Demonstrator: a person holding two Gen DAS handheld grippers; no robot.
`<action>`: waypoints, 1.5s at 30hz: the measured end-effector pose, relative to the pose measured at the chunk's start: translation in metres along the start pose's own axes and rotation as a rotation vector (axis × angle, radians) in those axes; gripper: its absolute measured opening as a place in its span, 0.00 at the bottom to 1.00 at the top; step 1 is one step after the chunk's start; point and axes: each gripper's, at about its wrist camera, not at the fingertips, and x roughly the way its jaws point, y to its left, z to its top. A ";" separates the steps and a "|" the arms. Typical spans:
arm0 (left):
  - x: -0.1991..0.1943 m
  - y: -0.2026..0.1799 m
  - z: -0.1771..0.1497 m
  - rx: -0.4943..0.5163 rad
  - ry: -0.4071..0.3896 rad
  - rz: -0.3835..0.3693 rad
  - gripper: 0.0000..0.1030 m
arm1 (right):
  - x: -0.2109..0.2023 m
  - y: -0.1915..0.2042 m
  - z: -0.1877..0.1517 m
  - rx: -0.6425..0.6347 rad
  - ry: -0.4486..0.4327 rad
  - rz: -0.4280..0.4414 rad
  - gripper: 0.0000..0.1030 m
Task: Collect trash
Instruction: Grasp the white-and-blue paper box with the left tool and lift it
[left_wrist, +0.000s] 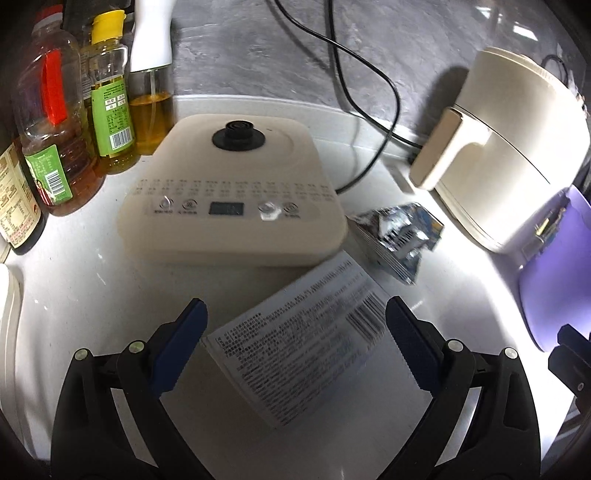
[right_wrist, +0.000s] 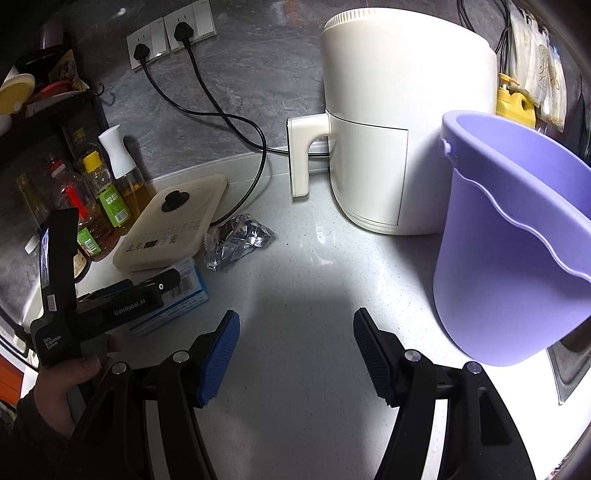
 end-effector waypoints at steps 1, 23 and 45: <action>-0.002 -0.002 -0.002 0.003 0.001 -0.001 0.93 | -0.002 -0.001 -0.002 0.001 0.000 0.001 0.62; -0.021 -0.051 -0.027 0.099 0.029 0.106 0.66 | -0.036 -0.027 -0.026 0.007 -0.020 0.004 0.62; -0.057 -0.031 0.020 0.075 -0.128 0.175 0.66 | -0.012 -0.001 0.016 -0.003 -0.058 0.063 0.61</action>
